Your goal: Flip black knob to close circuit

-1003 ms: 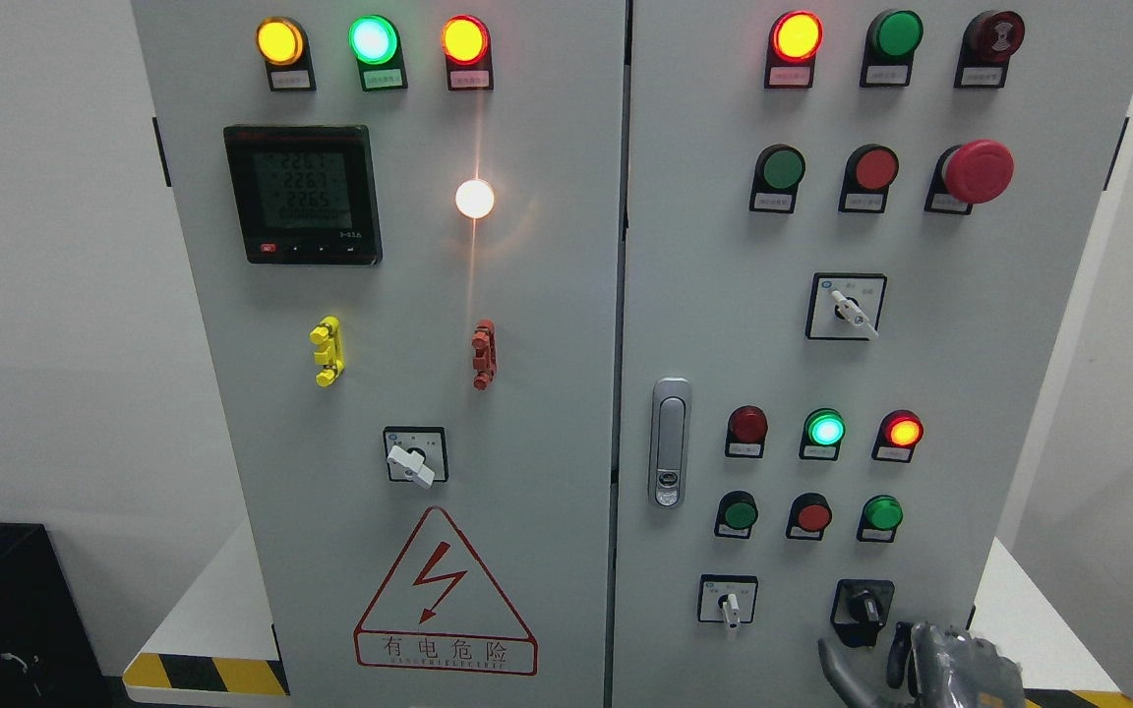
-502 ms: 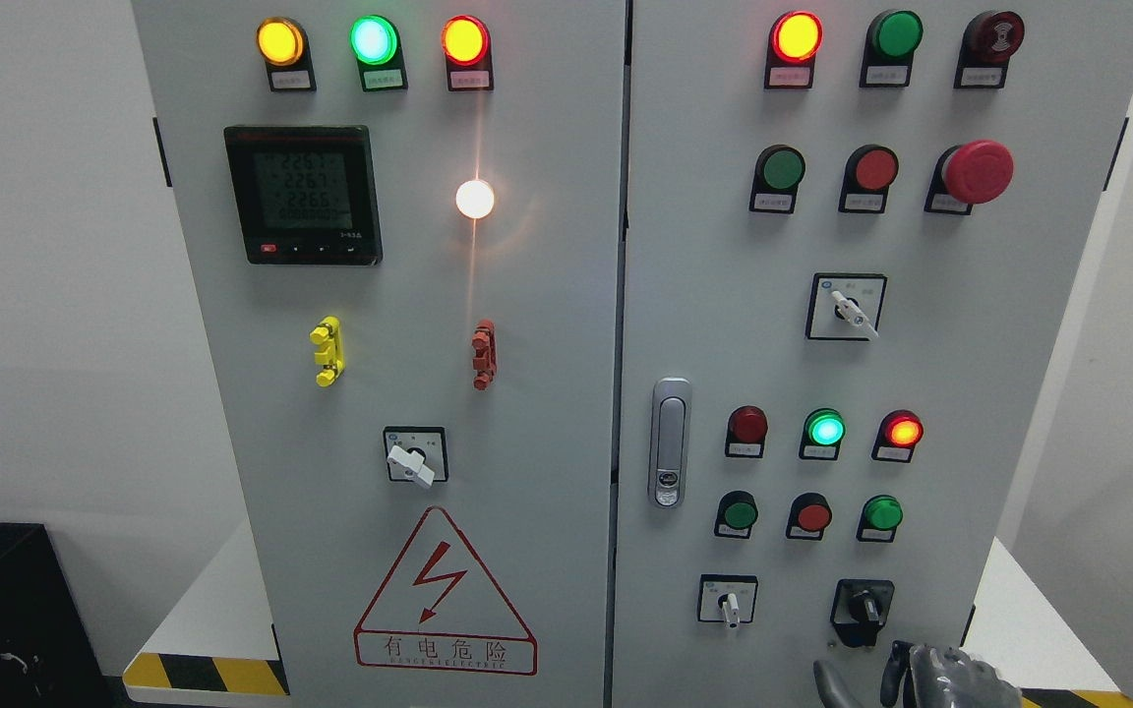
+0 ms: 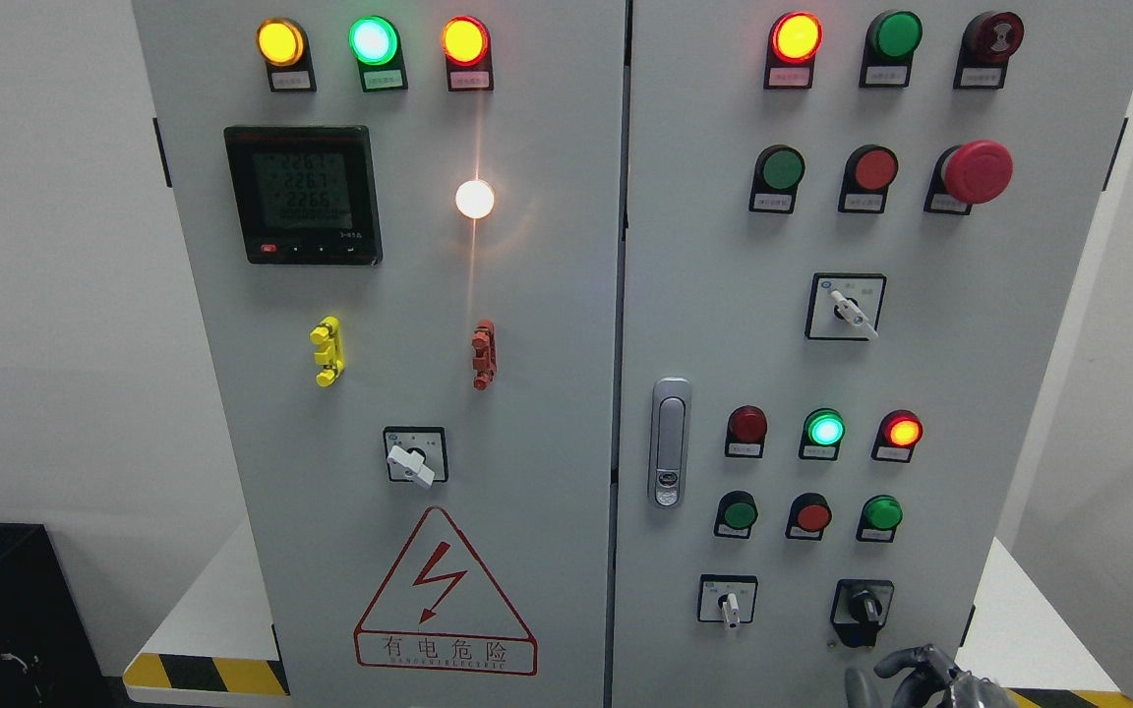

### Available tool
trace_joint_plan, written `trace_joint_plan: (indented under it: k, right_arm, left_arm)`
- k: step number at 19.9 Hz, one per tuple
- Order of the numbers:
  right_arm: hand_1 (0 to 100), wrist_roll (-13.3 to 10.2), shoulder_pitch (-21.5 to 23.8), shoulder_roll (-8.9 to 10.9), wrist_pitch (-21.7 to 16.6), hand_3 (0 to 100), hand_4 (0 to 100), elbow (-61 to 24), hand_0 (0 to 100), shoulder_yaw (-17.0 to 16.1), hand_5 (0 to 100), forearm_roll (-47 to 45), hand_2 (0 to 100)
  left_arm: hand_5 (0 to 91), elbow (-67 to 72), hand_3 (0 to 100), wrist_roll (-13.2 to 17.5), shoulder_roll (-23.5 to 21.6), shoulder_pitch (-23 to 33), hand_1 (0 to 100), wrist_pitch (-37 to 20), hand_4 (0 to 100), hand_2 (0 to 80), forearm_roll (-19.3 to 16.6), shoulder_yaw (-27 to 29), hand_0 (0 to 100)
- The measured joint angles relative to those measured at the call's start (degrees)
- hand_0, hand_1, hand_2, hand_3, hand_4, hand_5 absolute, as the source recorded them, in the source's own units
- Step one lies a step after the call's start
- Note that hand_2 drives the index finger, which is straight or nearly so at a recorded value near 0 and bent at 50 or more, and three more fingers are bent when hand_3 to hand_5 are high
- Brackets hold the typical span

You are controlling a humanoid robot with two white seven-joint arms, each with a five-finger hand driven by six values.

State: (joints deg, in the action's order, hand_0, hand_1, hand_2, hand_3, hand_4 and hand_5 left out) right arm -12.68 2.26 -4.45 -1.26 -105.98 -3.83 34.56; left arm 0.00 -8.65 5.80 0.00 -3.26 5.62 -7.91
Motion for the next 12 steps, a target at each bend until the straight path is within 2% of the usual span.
trace_joint_plan:
  k: [2,6,8,12]
  right_arm:
    - [8,-0.66,1.56,-0.11,-2.10,60,56,-0.63,0,0.24,45,-5.28,35]
    - [8,-1.10,4.73,-0.36,-4.07,50,48,-1.83,0,1.11,37,-14.70,30]
    - [7,-1.27,6.17,-0.50,-4.48,41,36,-2.52,0,1.59,27,-20.12,23]
    - [4,3.27,8.49,-0.72,-5.80,29,24,-3.64,0,2.28,15,-28.75,13]
  left_arm:
    - [0.0,0.00,0,0.00,0.00,0.00,56,0.00,0,0.0,0.00,0.00,12]
    - [0.0,0.00,0,0.00,0.00,0.00,56,0.00,0,0.0,0.00,0.00,12]
    - [0.0,0.00,0,0.00,0.00,0.00,56,0.00,0,0.0,0.00,0.00,12]
    - [0.0,0.00,0,0.00,0.00,0.00,56,0.00,0,0.0,0.00,0.00,12]
